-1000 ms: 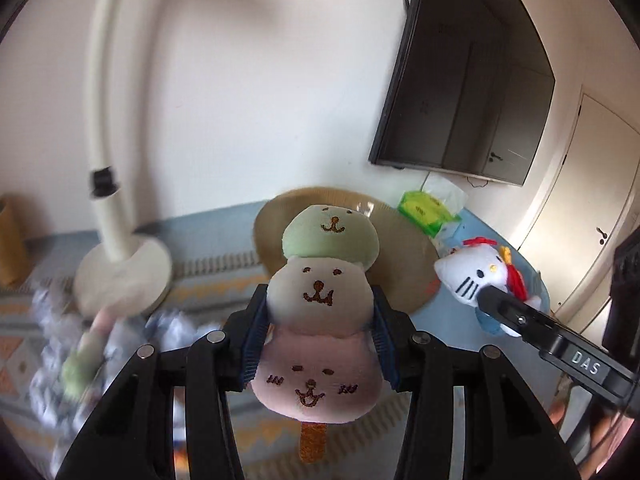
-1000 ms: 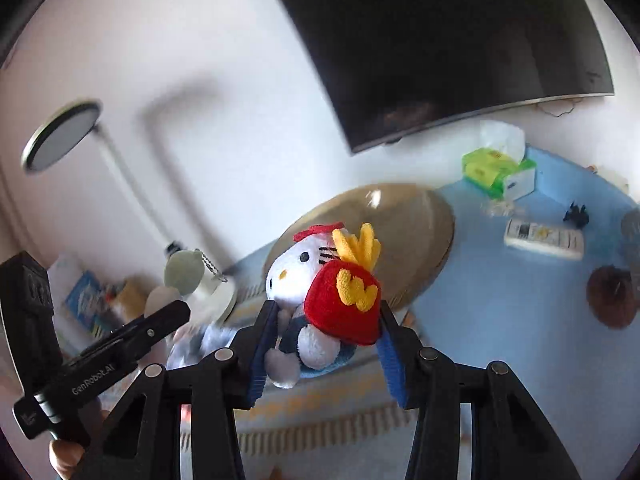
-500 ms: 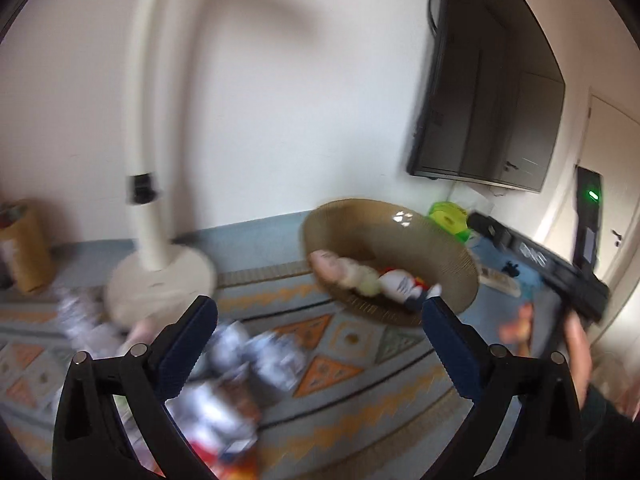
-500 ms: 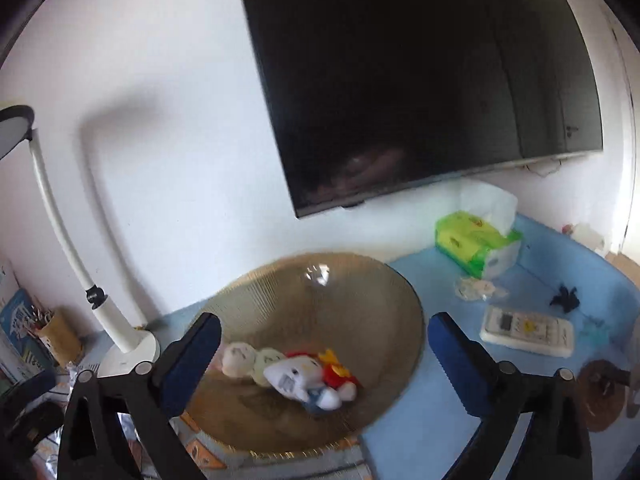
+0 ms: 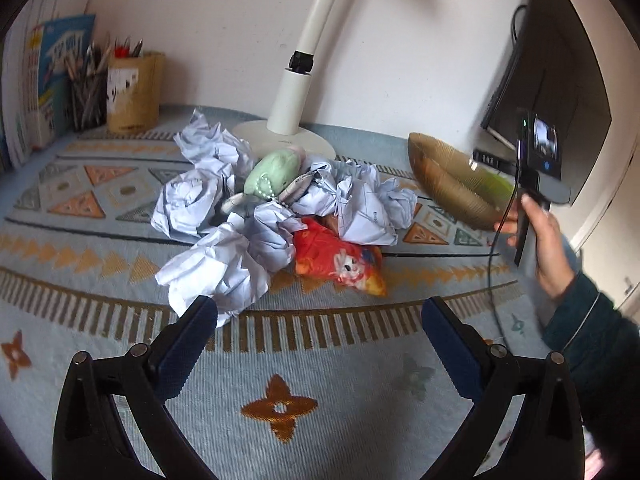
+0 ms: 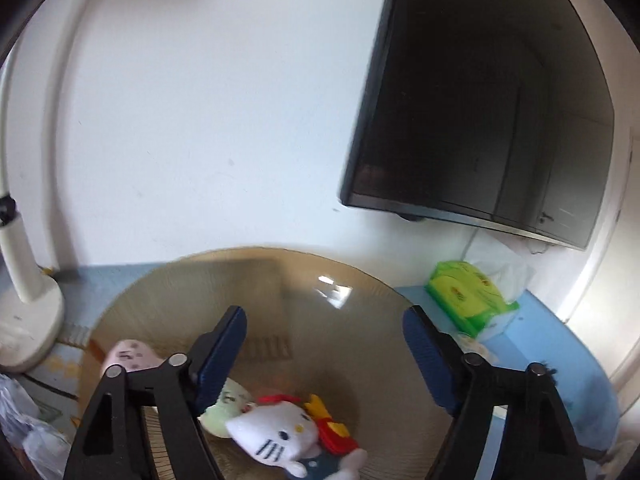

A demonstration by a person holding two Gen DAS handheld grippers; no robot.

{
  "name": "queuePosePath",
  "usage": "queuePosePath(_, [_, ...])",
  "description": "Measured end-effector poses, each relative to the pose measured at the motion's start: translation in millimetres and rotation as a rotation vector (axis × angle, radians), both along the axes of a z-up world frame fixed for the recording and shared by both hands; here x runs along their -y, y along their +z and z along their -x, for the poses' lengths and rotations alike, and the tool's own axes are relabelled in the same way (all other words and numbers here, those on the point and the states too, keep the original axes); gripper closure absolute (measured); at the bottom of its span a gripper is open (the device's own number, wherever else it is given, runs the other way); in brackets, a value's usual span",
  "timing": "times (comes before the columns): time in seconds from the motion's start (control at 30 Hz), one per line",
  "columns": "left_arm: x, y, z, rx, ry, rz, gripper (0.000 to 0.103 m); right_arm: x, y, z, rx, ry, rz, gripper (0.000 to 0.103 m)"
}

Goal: Organize objects
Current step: 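Move both open tools back toward the paper pile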

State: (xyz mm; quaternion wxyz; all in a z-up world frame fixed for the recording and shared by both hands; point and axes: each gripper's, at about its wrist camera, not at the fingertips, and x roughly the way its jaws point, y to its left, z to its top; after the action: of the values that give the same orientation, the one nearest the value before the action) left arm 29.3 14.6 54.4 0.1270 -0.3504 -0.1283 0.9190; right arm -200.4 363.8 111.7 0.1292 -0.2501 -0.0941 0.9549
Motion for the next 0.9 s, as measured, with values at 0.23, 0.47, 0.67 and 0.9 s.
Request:
queuePosePath(0.23, [9,14,-26,-0.066,-0.017,-0.032,0.001,-39,-5,-102,0.043,-0.081,0.074,0.027])
queuePosePath(0.47, [15,24,-52,-0.057,-0.033,-0.053,0.001,-42,10,-160,-0.006,-0.123,0.031,0.027])
queuePosePath(0.67, [31,29,-61,-0.062,0.012,0.039,0.001,37,57,-242,-0.151,0.25,0.233,0.0])
queuePosePath(0.9, [42,-3,-14,0.024,0.027,0.199,0.001,205,-23,-244,0.183,0.604,0.071,0.0])
